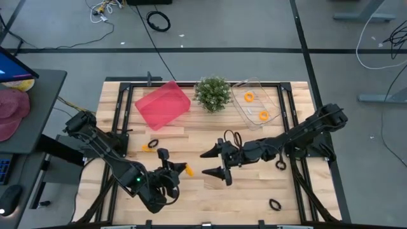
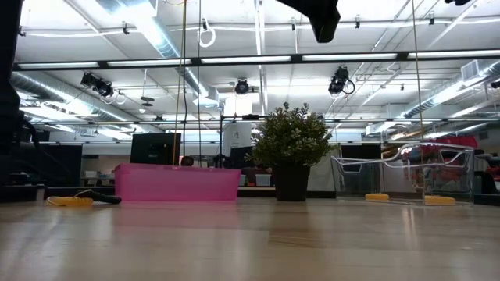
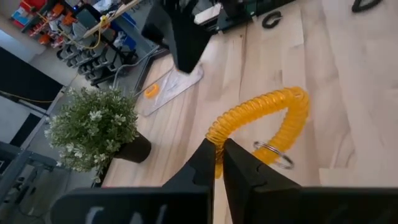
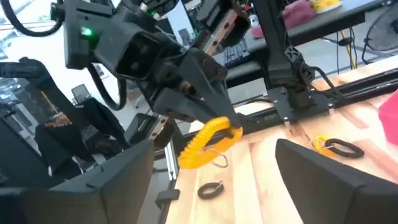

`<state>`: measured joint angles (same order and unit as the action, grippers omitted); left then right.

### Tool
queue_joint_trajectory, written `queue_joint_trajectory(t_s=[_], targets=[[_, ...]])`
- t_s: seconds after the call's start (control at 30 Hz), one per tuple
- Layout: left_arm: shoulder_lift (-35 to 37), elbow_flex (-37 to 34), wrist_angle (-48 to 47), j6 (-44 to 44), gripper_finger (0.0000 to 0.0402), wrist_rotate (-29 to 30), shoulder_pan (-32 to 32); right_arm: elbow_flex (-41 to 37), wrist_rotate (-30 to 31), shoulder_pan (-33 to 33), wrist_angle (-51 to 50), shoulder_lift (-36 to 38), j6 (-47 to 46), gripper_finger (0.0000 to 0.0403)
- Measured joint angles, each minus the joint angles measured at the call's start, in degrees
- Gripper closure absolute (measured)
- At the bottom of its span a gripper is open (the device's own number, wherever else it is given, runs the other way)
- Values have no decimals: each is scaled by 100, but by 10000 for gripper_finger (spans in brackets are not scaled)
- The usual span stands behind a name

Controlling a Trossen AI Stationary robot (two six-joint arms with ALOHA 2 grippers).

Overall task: Sort spring keychains
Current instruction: Put the yellow spring keychain into the transparent bin

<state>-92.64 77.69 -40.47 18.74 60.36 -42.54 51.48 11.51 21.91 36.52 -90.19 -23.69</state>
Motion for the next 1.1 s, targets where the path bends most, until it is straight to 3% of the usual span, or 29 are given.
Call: queue_joint_trajectory(t_s=[0.37, 0.67, 0.87, 1.1], targets=[[2, 2, 178, -147, 385, 2, 7, 21, -657, -55, 1072, -642, -288, 77], [4, 2, 281, -145, 384, -307, 186, 648, -1111, -55, 1051, -1203, -215, 88], [4, 2, 289, -142, 387, -343, 201, 899, -1159, -55, 884, -1352, -223, 93], [4, 2, 289, -142, 384, -359, 199, 901, -840, -55, 876, -1355, -539, 138]])
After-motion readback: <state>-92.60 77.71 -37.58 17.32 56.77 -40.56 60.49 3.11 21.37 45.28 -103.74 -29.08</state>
